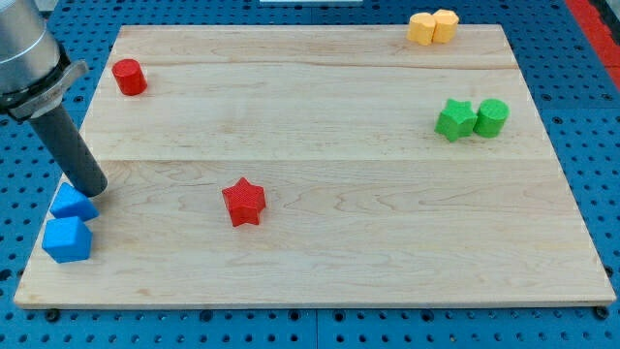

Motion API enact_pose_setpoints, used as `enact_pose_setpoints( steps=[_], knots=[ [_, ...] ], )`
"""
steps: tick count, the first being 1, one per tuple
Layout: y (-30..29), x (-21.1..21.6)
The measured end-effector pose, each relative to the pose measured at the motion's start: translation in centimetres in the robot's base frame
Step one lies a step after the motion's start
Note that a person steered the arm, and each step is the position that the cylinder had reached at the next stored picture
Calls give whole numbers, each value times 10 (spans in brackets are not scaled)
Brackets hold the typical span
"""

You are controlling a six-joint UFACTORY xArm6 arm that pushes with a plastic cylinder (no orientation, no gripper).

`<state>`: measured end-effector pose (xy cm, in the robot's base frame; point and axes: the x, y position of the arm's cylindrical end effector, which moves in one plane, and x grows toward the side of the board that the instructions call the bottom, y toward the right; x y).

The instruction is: Slide the red star towards the center of the board

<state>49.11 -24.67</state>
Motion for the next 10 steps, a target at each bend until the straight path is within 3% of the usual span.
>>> enact_pose_setpoints(
  steps=[1,2,4,5,7,9,10],
  knots=[
    [3,1],
    [42,9],
    [104,67],
    [141,74],
    [201,2],
    [241,-105],
    [245,-117]
  ],
)
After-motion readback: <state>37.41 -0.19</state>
